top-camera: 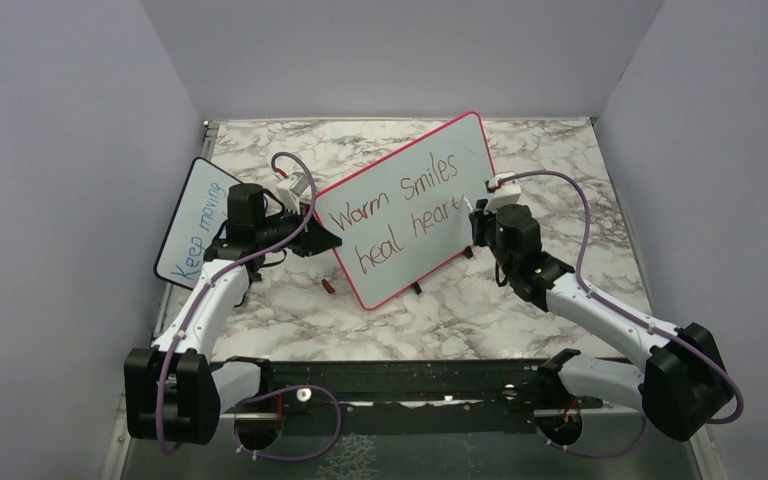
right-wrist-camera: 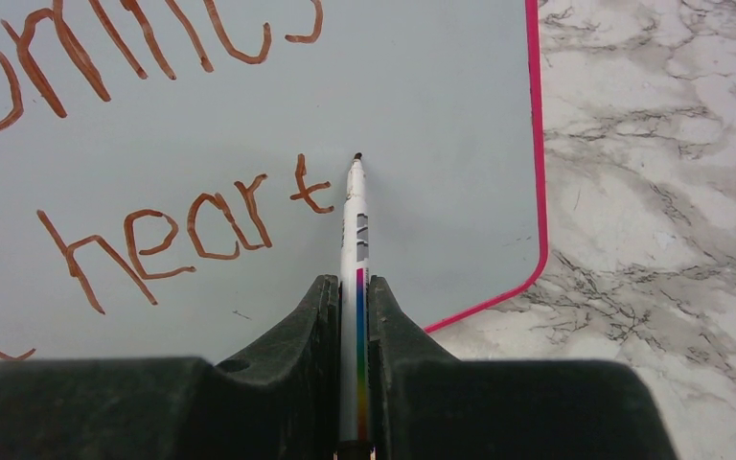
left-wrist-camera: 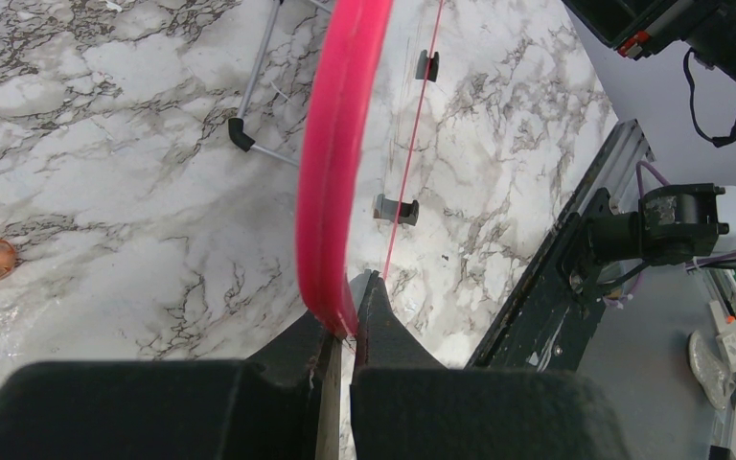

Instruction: Write a sentence on the whiteboard

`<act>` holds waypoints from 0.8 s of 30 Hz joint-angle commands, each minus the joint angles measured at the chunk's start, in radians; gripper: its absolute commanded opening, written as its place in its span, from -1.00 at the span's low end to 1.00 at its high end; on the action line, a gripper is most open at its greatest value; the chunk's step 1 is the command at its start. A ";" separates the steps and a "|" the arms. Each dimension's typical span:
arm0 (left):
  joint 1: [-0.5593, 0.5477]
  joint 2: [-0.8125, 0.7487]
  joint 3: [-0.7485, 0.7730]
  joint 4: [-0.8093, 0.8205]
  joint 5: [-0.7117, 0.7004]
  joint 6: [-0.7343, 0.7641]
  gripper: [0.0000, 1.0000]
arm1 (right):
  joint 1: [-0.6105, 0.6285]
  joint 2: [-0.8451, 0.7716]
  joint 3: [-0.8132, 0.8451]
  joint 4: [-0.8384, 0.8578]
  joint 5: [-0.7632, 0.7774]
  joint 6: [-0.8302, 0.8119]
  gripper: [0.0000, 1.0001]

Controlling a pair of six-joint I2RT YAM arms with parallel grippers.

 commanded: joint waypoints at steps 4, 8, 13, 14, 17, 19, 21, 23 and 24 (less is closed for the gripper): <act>0.018 0.026 -0.008 -0.050 -0.161 0.100 -1.00 | -0.008 0.012 0.027 0.065 -0.042 -0.016 -0.99; 0.018 0.026 -0.008 -0.050 -0.161 0.100 -1.00 | -0.010 0.006 0.031 0.068 -0.065 -0.020 -0.99; 0.018 0.027 -0.008 -0.050 -0.163 0.101 -1.00 | -0.010 0.001 0.033 0.052 -0.091 -0.021 -0.99; 0.018 0.026 -0.008 -0.050 -0.163 0.100 -1.00 | -0.010 0.001 0.034 0.047 -0.097 -0.019 -0.99; 0.018 0.026 -0.007 -0.050 -0.164 0.101 -1.00 | -0.009 -0.001 0.032 0.035 -0.115 -0.013 -0.99; 0.018 0.026 -0.007 -0.050 -0.163 0.101 -1.00 | -0.009 -0.003 0.032 0.020 -0.122 -0.010 -0.99; 0.018 0.027 -0.007 -0.050 -0.164 0.100 -1.00 | -0.009 -0.007 0.029 0.007 -0.123 -0.005 -0.99; 0.018 0.028 -0.007 -0.050 -0.164 0.101 -1.00 | -0.009 -0.011 0.025 -0.005 -0.124 -0.002 -0.99; 0.018 0.027 -0.007 -0.050 -0.164 0.101 -1.00 | -0.009 -0.012 0.022 -0.013 -0.124 0.001 -0.99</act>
